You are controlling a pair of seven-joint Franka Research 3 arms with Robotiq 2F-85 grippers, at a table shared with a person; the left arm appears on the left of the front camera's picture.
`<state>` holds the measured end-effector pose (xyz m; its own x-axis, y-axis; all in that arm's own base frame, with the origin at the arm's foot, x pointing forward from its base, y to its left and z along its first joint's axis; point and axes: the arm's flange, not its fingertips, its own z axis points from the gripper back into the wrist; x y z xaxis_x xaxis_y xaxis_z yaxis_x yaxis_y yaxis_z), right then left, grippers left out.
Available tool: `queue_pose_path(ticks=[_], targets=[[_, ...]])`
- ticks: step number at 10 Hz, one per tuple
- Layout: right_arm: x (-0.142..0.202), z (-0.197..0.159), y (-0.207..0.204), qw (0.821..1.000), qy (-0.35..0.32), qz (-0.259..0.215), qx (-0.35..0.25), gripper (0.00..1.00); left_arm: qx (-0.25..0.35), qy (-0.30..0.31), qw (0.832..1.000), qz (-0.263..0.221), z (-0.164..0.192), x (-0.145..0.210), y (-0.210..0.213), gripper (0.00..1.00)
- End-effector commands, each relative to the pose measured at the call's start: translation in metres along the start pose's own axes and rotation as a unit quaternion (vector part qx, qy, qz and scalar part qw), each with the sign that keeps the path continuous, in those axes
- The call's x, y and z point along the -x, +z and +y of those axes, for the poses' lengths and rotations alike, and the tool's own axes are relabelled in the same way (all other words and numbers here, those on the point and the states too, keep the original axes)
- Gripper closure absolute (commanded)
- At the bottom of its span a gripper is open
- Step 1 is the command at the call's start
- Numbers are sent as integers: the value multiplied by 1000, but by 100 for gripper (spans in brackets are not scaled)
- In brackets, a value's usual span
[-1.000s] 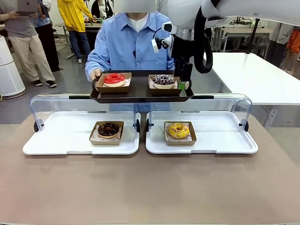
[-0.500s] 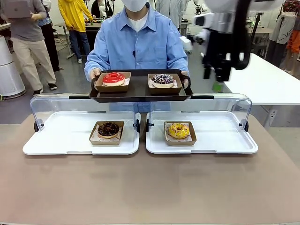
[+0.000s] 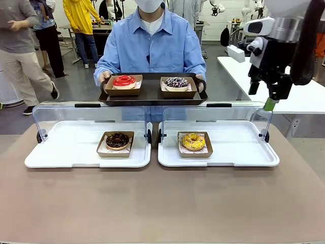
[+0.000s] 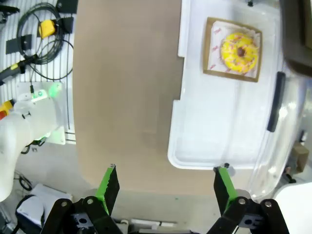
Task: Provide the desired donut to the person.
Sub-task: Place the picked Paper togo box onto the Handle tray extended by the person.
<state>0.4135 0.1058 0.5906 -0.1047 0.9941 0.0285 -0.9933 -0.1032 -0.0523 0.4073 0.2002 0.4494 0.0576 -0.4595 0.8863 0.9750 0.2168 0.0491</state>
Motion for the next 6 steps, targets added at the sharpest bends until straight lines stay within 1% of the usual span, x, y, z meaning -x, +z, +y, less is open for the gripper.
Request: queue_pose_path(ticks=[1,2,6], targets=[[14,5,-9,1000,-3,-7,14,0,-2,-2,1000,-3,-1,-1,1,0],[0,0,0,1000,0,0,0,0,-2,-2,1000,-3,-1,-1,1,0],[0,0,0,1000,0,0,0,0,-2,-2,1000,-3,-1,-1,1,0]])
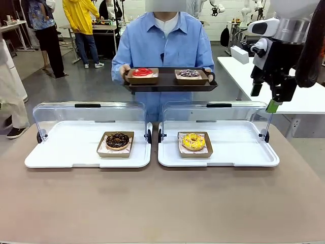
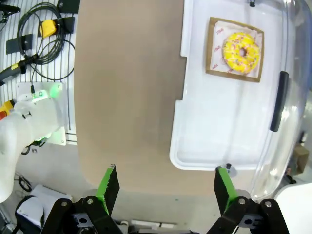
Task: Provide the desired donut to the person.
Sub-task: Place the picked Paper togo box onto the Handle tray extended by the person.
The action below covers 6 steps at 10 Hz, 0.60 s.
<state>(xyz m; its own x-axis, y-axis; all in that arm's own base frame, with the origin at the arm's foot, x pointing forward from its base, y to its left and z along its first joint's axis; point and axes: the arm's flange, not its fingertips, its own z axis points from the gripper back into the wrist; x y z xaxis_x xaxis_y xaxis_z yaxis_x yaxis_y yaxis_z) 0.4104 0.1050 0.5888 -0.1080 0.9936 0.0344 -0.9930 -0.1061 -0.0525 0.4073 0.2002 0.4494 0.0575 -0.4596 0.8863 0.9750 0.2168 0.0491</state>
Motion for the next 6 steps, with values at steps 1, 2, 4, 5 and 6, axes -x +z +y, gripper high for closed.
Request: queue_pose_path(ticks=[1,2,4,5,6], targets=[[-1,-3,2,1000,-1,3,0,0,-2,-2,1000,-3,-1,-1,1,0],[-1,-3,2,1000,-1,3,0,0,-2,-2,1000,-3,-1,-1,1,0],[-1,-3,2,1000,-1,3,0,0,-2,-2,1000,-3,-1,-1,1,0],[-1,-3,2,1000,-1,3,0,0,-2,-2,1000,-3,-1,-1,1,0],[-1,-3,2,1000,-1,3,0,0,-2,-2,1000,-3,-1,-1,1,0]])
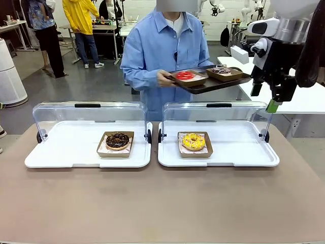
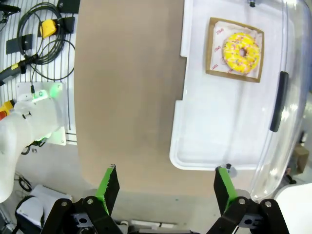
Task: Provide the desired donut to the person.
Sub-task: Place the picked Paper togo box onto the Handle tray extended by the person.
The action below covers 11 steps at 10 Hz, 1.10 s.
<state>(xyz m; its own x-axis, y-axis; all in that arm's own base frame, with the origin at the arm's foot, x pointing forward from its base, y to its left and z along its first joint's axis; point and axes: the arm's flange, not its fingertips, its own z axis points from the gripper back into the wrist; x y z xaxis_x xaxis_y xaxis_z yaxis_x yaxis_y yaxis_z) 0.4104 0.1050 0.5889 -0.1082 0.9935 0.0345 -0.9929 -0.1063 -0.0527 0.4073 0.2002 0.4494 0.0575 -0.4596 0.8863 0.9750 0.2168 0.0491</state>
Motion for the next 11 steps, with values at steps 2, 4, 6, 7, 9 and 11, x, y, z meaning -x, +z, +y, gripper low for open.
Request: queue_pose_path(ticks=[2,4,6,7,9,11], targets=[[0,-3,2,1000,-2,3,0,0,-2,-2,1000,-3,-1,-1,1,0],[0,-3,2,1000,-2,3,0,0,-2,-2,1000,-3,-1,-1,1,0],[0,-3,2,1000,-2,3,0,0,-2,-2,1000,-3,-1,-1,1,0],[0,-3,2,1000,-2,3,0,0,-2,-2,1000,-3,-1,-1,1,0],[13,-8,9,996,-46,-76,-32,0,-2,-2,1000,-3,-1,-1,1,0],[63,-33,28,970,-105,-205,-70,0,-2,-2,1000,-3,-1,-1,1,0]])
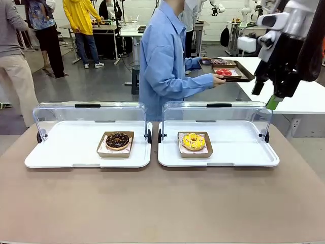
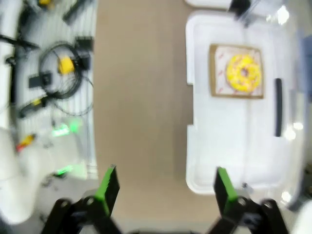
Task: Provide the desired donut to the person.
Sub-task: Place the picked Paper togo box onto the Handle tray extended by the person.
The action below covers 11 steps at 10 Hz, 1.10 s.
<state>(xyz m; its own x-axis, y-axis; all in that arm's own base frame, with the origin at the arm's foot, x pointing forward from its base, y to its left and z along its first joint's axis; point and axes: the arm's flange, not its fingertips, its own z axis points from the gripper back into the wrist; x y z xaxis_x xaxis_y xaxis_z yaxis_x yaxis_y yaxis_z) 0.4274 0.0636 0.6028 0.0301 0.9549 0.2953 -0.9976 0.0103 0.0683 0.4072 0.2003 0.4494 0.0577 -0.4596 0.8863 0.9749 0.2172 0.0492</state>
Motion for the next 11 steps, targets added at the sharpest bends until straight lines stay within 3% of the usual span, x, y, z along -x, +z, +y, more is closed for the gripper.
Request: queue_pose_path(ticks=[1,3,5,6,8,11], targets=[[39,-30,33,989,-64,-130,-41,0,-2,-2,1000,-3,-1,-1,1,0],[92,-53,46,964,-98,-239,-59,0,-2,-2,1000,-3,-1,-1,1,0],[152,-59,47,936,-52,-342,-70,0,-2,-2,1000,-3,-1,-1,1,0],[177,-58,43,929,-18,-366,-40,0,-2,-2,1000,-3,-1,-1,1,0],[217,-49,28,922,21,-386,0,0,-2,-2,1000,-3,-1,-1,1,0],[246,-43,-2,931,-26,-359,54,0,-2,-2,1000,-3,-1,-1,1,0]])
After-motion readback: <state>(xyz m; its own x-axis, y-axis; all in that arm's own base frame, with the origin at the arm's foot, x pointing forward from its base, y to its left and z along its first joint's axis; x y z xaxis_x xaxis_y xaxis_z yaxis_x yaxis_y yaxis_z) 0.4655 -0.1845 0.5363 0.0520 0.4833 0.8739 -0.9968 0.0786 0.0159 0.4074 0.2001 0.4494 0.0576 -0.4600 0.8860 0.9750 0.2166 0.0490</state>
